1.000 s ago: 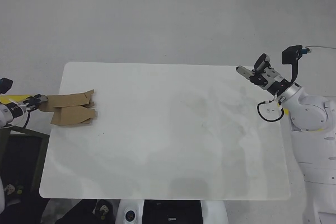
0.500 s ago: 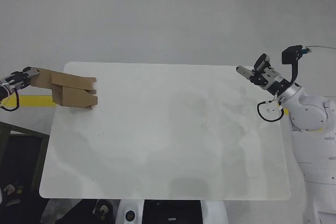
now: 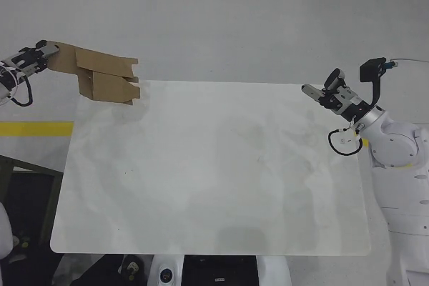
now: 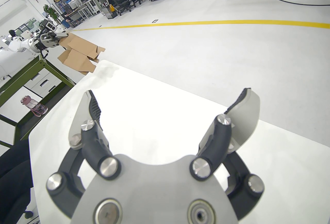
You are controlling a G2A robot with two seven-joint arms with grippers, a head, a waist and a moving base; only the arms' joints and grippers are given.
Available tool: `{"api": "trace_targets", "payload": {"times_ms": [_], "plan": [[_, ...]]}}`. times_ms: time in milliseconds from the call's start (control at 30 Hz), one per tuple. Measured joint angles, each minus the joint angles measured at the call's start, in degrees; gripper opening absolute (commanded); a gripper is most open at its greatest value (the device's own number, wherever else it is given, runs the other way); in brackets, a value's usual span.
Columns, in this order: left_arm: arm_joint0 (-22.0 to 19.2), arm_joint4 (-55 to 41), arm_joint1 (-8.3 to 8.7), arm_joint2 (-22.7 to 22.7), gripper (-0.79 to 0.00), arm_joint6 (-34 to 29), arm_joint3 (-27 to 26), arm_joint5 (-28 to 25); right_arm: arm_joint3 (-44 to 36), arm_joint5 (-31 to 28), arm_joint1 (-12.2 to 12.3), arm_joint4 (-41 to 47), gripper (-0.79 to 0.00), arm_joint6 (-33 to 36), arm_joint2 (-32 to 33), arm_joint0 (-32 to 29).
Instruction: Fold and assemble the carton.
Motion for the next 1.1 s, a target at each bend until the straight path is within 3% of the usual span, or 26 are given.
{"api": "trace_targets", "payload": {"times_ms": [600,900,1100], "plan": [[-3.2,-2.6,-7.78,15.3,-0.785,5.2,-7.8,1.8,0.0,0.0,0.0,0.0,0.000,0.0,0.0,0.0],[-2.6,-5.1,-10.08,19.9,-0.785,3.4,-10.3,-0.2,0.0,0.0,0.0,0.0,0.000,0.0,0.0,0.0],[-0.2,-7.7,-10.74,21.4,-0.785,1.0,-14.4,-1.3,0.0,0.0,0.0,0.0,0.000,0.0,0.0,0.0]]}}
